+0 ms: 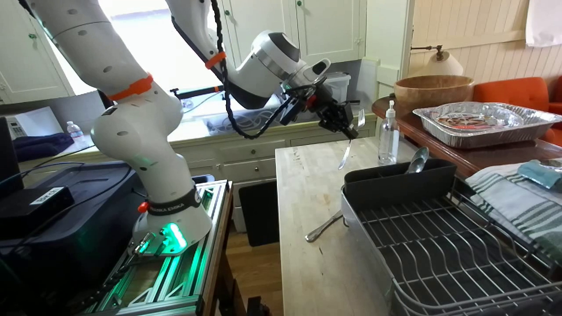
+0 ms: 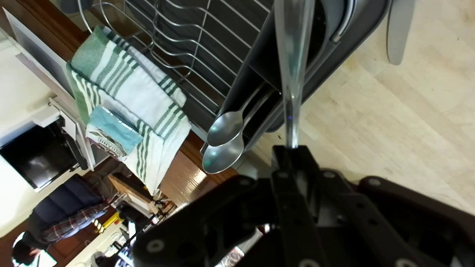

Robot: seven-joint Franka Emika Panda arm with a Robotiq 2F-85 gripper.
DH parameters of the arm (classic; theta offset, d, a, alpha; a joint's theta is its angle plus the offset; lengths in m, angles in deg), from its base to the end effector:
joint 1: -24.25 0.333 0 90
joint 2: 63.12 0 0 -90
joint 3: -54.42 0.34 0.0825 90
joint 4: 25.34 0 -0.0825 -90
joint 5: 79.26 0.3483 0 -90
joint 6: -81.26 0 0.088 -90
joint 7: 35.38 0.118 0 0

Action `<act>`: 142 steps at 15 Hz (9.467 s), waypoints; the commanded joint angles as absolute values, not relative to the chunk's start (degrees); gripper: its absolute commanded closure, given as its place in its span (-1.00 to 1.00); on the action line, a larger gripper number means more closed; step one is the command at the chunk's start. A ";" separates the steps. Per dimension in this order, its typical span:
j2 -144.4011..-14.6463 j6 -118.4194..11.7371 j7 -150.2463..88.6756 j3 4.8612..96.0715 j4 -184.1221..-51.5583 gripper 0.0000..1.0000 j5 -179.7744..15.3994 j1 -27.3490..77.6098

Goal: Pick up the fork and place it in the bottom cutlery holder of the drying rack

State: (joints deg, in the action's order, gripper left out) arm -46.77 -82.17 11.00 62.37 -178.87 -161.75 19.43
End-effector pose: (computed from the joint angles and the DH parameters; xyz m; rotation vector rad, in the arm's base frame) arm 0.3766 0.0708 0.3832 2.4264 0.7261 0.7807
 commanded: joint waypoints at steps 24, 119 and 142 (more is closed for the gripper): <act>-54.52 -85.47 68.12 56.83 -170.88 0.95 -216.44 24.78; -81.43 -127.24 102.48 4.53 -164.93 -1.00 -223.40 75.10; -93.97 -160.27 114.74 -33.01 -155.00 -1.00 -222.87 112.75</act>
State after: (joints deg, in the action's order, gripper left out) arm -94.07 -160.31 114.67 -33.21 -155.08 -222.87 112.93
